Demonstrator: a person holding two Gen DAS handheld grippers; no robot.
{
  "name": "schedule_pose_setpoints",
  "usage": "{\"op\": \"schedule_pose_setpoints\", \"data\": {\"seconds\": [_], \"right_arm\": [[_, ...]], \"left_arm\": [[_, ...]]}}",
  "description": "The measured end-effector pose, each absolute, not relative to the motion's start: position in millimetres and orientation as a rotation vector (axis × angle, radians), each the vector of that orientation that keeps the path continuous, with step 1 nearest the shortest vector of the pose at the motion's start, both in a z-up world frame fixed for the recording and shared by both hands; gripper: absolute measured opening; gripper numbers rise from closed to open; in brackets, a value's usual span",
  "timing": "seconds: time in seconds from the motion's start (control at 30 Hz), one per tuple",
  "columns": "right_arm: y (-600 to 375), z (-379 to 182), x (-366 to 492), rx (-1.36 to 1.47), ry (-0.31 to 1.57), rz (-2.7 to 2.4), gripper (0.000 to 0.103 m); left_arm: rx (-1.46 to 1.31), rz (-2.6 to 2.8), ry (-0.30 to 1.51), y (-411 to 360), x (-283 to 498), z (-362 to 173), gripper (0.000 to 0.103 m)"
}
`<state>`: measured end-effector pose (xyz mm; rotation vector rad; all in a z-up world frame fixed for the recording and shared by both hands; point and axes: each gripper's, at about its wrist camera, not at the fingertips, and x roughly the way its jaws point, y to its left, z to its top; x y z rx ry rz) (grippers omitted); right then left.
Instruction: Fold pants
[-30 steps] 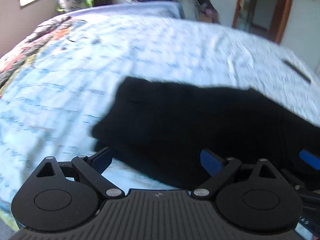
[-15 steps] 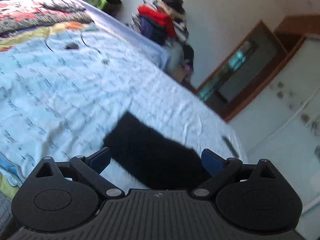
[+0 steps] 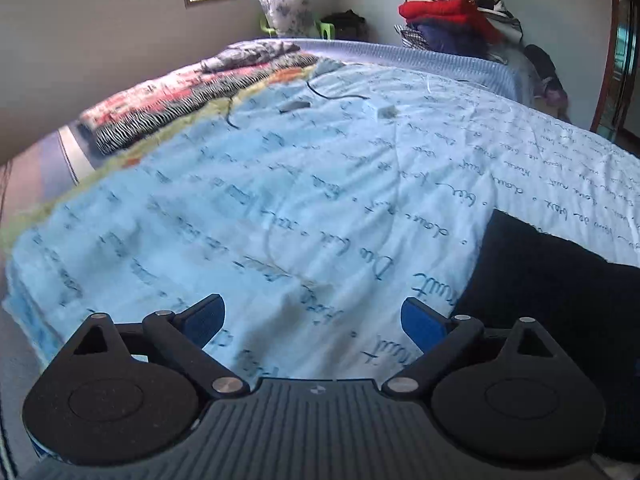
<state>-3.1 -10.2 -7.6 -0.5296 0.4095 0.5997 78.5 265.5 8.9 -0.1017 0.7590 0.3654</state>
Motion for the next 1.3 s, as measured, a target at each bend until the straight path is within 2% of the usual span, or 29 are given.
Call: {"op": "schedule_pose_setpoints", "data": {"seconds": [0.17,0.33,0.37,0.43,0.47,0.57,0.8,1.17,1.2,1.27,1.3], "right_arm": [[25.9,-30.7,10.9,-0.718,0.416,0.634,0.064],[54.2,-46.3,3.6,-0.919,0.306,0.539,0.064],[58.6,-47.5,4.7,-0.938,0.293,0.528,0.061],[64.7,-50.6,7.4,-0.955,0.294,0.531,0.036],[66.2,-52.6,8.3,-0.950,0.301,0.536,0.019],[59.7,-49.1,2.6,-0.912,0.274,0.540,0.014],[22.0,-10.4,23.9,-0.541,0.345,0.622,0.012],[14.6,-8.5,36.2,-0.390,0.361,0.650,0.012],[12.2,-7.3,37.7,-0.369,0.367,0.654,0.012],[7.2,-5.2,41.6,-0.319,0.378,0.663,0.012],[5.3,-5.0,44.4,-0.299,0.383,0.665,0.012]], "left_arm": [[-0.200,0.267,0.779,265.3,85.2,0.4,0.097],[-0.265,0.198,0.830,269.9,93.7,-5.2,0.097],[-0.289,0.184,0.844,270.7,95.3,-7.4,0.097],[-0.346,0.158,0.866,274.3,100.5,-13.0,0.097],[-0.381,0.145,0.877,276.8,103.5,-15.8,0.097],[-0.478,0.098,0.892,282.1,110.0,-21.7,0.097],[-0.660,-0.011,0.908,282.8,134.6,-29.8,0.098],[-0.859,-0.124,0.931,271.6,177.3,-46.0,0.096],[-0.869,-0.133,0.935,270.6,180.1,-47.3,0.094],[-0.855,-0.158,0.954,266.3,186.7,-48.3,0.076],[-0.837,-0.176,0.967,262.8,189.7,-48.6,0.053]]}}
